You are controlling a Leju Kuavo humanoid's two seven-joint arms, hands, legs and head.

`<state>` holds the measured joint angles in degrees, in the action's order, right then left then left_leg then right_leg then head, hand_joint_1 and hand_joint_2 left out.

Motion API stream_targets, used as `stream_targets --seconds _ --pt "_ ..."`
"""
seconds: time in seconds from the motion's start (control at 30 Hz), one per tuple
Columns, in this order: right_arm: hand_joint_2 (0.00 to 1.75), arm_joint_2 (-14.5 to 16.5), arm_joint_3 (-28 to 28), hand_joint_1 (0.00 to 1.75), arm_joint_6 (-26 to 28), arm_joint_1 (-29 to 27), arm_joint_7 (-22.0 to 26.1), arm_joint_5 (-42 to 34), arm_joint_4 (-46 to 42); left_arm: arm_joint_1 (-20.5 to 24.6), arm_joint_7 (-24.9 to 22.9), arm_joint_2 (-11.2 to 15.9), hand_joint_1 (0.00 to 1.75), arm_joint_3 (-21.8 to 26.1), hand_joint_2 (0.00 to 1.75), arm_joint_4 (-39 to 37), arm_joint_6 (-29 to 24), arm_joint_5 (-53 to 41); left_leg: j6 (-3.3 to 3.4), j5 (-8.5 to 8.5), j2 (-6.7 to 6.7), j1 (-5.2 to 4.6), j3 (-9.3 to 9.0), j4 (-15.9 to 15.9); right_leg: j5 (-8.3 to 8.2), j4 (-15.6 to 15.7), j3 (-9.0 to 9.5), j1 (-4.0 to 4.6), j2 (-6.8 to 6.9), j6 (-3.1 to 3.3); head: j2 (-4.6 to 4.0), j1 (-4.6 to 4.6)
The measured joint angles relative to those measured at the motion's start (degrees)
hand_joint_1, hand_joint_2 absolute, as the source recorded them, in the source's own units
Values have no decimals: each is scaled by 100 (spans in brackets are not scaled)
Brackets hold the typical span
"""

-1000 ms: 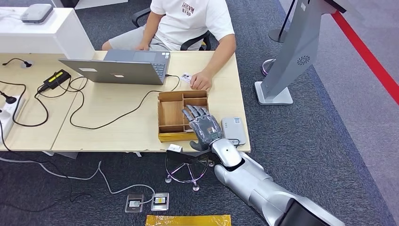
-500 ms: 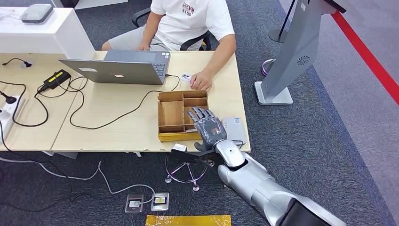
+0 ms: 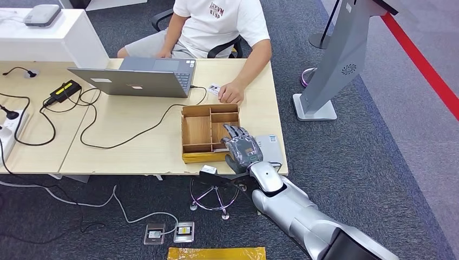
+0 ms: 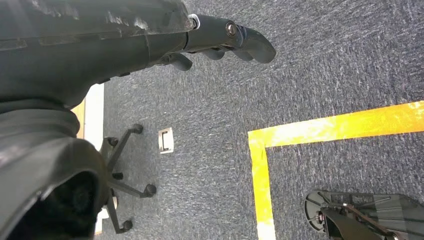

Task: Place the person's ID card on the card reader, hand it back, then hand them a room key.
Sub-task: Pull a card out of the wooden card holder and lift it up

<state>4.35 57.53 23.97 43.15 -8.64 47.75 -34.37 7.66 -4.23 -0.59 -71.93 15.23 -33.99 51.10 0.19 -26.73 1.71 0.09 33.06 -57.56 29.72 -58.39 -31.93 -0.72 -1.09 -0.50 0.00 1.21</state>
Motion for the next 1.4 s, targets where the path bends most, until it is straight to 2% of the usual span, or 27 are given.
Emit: stream_targets --seconds 0.33,0.53,0.97,1.4 --pt "175 -2 0 163 -9 1 48 -67 15 0 -1 11 0 0 0 0 -19 2 0 0 0 0 0 0 0 0 0 0 0 0 0 0" --pt "175 -30 0 175 5 -3 80 -105 16 0 0 13 0 0 0 0 -34 2 0 0 0 0 0 0 0 0 0 0 0 0 0 0" --pt "175 -36 -1 175 503 88 206 -379 -86 0 50 21 0 0 0 0 -44 4 0 0 0 0 0 0 0 -1 0 0 0 0 0 -1" --pt "175 -223 -106 175 610 607 -54 -378 -855 -4 83 38 0 0 0 0 -38 2 -1 1 -2 0 -1 -1 -1 0 0 0 -2 0 0 -1"
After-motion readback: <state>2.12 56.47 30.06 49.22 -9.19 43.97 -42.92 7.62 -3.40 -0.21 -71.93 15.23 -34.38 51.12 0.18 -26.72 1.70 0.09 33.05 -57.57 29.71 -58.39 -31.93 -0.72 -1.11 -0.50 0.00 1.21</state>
